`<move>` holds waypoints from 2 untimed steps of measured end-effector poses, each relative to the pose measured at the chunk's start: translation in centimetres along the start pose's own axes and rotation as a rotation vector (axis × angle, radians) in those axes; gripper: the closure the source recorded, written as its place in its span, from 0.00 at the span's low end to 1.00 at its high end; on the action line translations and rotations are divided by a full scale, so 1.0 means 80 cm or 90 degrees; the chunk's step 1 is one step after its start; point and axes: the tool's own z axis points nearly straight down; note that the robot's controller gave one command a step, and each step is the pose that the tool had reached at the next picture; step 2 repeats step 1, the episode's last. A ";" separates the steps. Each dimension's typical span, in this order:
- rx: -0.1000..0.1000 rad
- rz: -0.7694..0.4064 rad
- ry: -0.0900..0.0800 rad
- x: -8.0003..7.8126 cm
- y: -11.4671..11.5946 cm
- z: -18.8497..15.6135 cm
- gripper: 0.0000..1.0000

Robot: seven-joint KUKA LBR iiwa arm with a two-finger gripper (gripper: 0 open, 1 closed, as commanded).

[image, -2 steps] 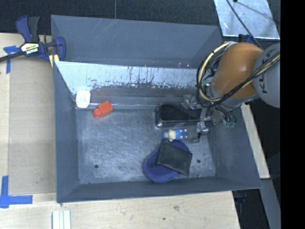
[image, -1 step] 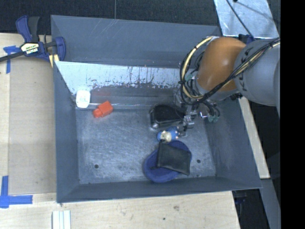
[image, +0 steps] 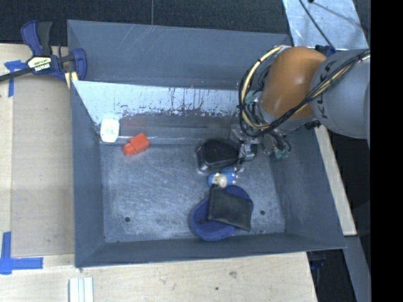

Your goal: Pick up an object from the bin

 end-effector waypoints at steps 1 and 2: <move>-0.007 -0.034 0.015 0.047 0.021 -0.175 1.00; -0.007 -0.034 0.015 0.047 0.021 -0.175 1.00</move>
Offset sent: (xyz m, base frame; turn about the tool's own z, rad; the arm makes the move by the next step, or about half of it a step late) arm -0.0433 0.0147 0.1369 -0.0545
